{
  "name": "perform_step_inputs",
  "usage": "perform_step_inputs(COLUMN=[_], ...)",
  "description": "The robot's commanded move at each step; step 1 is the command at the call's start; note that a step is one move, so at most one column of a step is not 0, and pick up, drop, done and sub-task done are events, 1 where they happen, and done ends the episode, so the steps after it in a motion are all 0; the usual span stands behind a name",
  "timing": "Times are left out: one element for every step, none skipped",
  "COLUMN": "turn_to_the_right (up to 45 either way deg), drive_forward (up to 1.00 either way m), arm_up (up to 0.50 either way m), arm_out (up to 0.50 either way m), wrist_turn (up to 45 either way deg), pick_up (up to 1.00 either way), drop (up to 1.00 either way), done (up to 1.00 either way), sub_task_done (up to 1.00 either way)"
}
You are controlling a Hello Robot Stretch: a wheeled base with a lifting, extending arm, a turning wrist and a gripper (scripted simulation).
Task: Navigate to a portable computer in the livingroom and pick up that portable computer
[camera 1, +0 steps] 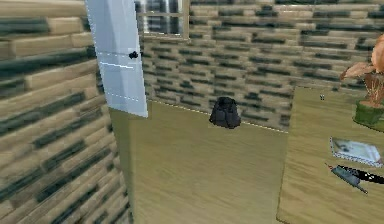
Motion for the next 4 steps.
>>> perform_step_inputs(turn_to_the_right=[0.0, 9.0, 3.0, 0.0], drive_forward=[1.0, 0.0, 0.0, 0.15], arm_up=[0.0, 0.0, 0.0, 0.0], arm_out=[0.0, 0.0, 0.0, 0.0], wrist_turn=[0.0, 0.0, 0.0, 0.0], pick_up=[0.0, 0.0, 0.0, 0.0], drop=[0.0, 0.0, 0.0, 0.0], done=[0.0, 0.0, 0.0, 0.0], sub_task_done=[0.0, 0.0, 0.0, 0.0])
